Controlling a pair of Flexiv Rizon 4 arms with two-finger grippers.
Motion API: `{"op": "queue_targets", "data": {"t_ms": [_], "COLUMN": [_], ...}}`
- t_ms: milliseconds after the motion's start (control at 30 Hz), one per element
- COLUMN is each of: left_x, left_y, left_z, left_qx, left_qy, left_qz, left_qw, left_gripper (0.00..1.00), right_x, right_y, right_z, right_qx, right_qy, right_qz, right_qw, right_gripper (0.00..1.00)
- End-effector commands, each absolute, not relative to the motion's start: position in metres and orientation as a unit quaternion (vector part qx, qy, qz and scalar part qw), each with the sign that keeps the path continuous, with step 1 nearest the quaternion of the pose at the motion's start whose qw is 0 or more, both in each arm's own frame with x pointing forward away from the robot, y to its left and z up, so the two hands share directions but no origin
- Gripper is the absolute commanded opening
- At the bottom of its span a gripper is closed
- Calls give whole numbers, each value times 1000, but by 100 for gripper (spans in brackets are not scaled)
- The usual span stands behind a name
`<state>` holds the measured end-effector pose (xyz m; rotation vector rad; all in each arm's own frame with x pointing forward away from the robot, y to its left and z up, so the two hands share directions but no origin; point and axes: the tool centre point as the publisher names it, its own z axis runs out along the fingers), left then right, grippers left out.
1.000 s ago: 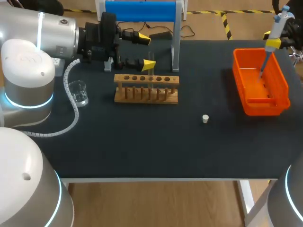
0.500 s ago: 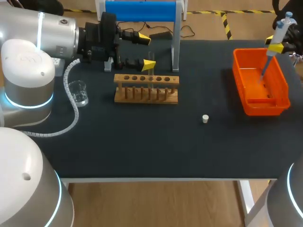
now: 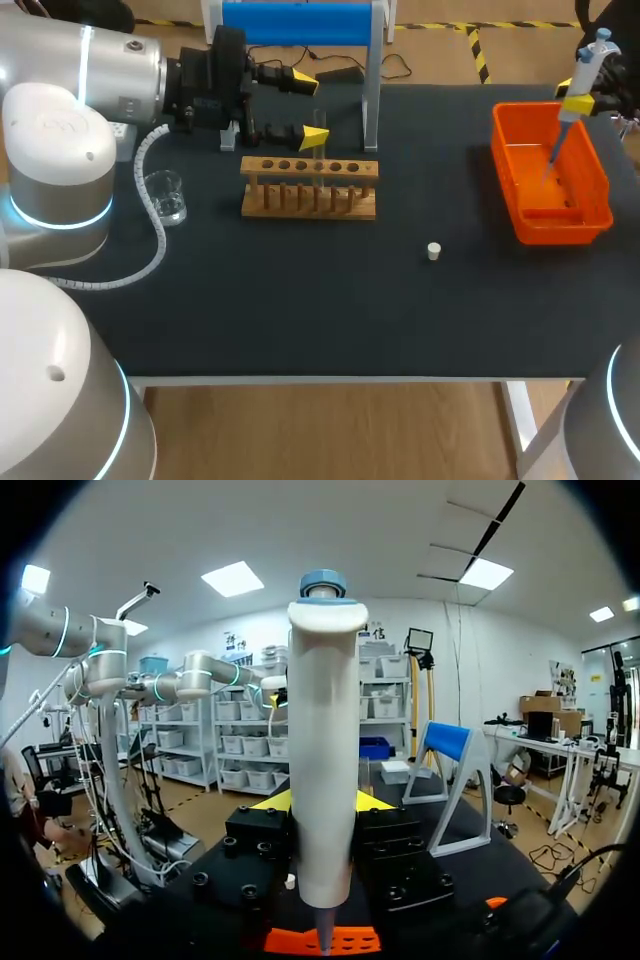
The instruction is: Invert the test tube, pick up the pipette, mount the tip to pipette, aspirate from beaker and dispense into the tube, eject the tip, return the pipette, and cap with the stopper.
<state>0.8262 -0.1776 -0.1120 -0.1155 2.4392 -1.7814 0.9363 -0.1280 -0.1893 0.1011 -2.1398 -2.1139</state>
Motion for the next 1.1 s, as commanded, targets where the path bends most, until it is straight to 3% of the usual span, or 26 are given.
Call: {"op": "queue_targets", "data": {"t_ms": [33,1100], "left_x": [826,831], "left_y": [-177,-192], "left_z": [-113,-106], "left_qx": [-38,-50], "left_qy": [804,803], "left_qz": [-590,-591], "left_qw": [60,65], "left_gripper": [100,100], "right_x": [940,940], "right_y": [-126,-126], "right_z": [-190,-190], "right_qx": [33,33], "right_qy": [-709,-709], "right_qz": [-701,-701], "right_qw": [72,72], "right_gripper": [0,0]}}
